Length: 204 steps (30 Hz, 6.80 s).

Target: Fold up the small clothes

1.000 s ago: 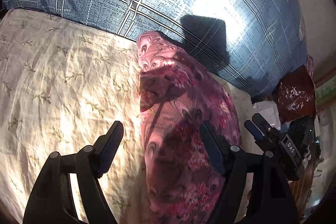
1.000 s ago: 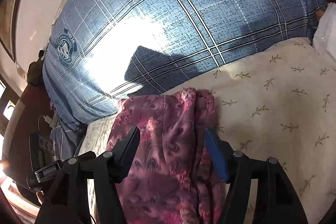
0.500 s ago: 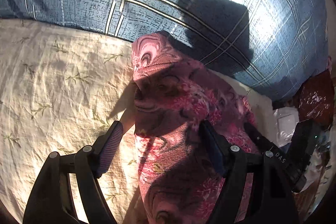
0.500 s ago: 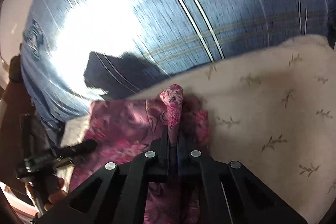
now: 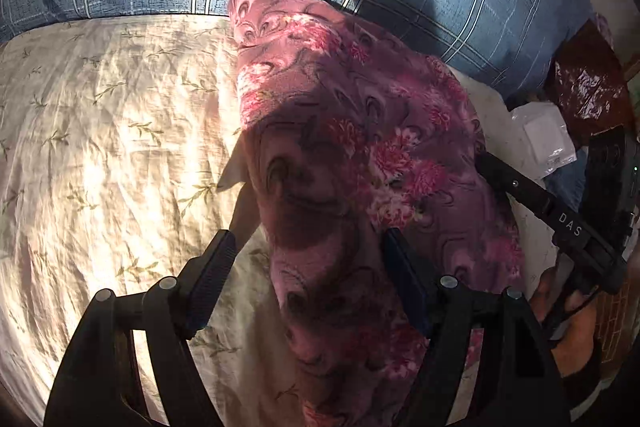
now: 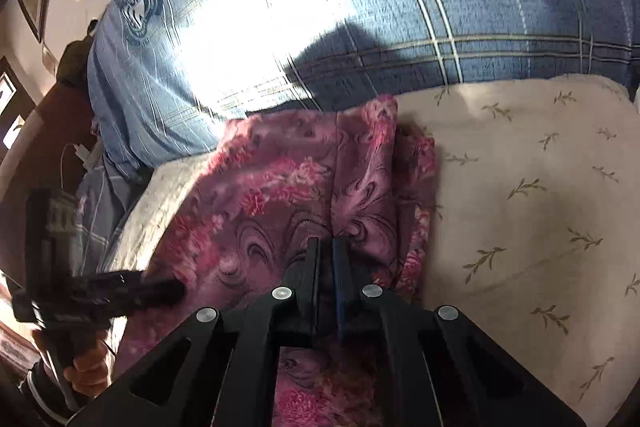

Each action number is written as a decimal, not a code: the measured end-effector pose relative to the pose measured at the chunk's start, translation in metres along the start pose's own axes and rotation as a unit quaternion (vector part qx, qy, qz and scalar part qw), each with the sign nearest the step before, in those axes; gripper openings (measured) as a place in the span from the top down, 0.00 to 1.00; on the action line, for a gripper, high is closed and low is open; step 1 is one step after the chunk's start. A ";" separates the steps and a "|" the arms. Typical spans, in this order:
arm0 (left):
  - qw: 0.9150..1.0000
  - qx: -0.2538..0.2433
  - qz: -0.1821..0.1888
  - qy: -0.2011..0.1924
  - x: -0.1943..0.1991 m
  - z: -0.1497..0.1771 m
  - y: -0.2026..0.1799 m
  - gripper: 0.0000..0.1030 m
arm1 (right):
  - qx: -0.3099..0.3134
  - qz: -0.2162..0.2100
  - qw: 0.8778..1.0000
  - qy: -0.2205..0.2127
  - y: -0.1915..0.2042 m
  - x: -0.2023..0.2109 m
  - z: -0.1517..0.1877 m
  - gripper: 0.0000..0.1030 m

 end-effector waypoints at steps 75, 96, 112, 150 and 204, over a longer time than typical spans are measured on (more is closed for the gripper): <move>0.998 0.055 -0.027 0.012 -0.049 -0.060 0.017 0.19 | -0.037 0.024 0.999 0.002 -0.021 -0.041 -0.031 0.48; 0.983 0.095 0.154 0.021 -0.050 -0.026 -0.016 0.09 | -0.074 -0.138 0.984 0.082 -0.034 -0.021 0.011 0.48; 0.980 0.124 0.153 -0.018 0.015 -0.002 -0.008 0.72 | -0.041 -0.100 0.994 0.016 0.007 0.029 0.016 0.76; 0.995 0.013 -0.071 -0.070 0.123 0.150 0.060 0.25 | -0.017 -0.081 0.997 -0.008 0.087 0.076 0.146 0.54; 0.993 0.018 -0.072 -0.093 0.121 0.180 0.062 0.00 | 0.117 -0.045 0.992 -0.004 0.111 0.077 0.192 0.45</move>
Point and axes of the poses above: each gripper's, at about its wrist camera, not at the fingertips, and x roughly against the way its jaws point, y to its left, z to its underside, the point moved 4 cm from there along -x, roughly the way its jaws point, and after that the axes turned 10 degrees about -x, right-handed, at the moved point
